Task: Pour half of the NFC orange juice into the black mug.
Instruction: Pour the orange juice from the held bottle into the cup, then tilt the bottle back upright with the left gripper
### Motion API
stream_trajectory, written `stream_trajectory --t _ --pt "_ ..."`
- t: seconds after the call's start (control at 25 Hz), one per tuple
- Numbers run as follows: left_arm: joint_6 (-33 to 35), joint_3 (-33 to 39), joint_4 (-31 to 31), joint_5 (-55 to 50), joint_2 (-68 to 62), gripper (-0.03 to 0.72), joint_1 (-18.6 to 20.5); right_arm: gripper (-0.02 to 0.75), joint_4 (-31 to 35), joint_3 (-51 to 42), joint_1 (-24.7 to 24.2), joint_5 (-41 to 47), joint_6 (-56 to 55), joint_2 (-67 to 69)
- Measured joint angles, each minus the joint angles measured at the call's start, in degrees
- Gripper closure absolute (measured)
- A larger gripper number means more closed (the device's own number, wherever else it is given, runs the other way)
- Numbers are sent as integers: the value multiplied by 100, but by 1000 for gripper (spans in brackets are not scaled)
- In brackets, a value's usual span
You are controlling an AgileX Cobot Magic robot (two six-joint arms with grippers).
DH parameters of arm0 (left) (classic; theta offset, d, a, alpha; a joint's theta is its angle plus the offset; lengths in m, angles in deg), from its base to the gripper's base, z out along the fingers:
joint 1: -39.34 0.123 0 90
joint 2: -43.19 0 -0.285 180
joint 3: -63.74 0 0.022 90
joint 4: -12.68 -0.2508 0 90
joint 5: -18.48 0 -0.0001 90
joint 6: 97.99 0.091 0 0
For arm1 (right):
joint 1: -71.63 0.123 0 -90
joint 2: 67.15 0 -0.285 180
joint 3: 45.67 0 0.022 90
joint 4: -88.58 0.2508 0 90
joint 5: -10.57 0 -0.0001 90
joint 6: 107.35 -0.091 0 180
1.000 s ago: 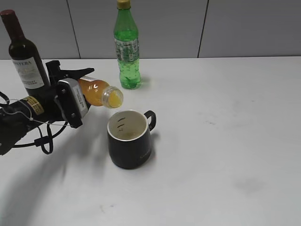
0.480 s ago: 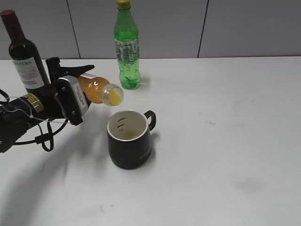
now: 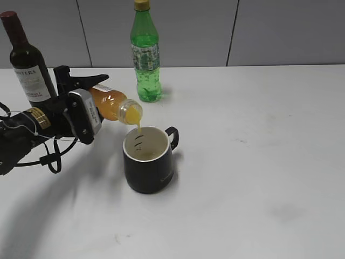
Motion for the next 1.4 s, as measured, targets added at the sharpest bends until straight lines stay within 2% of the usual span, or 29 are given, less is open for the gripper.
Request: stream_trajectory --t 0.24,1.4 --pt "334 0 0 0 0 215 0 150 0 0 0 0 0 0" --pt "848 -113 -130 -170 0 215 0 150 0 0 0 0 0 0"
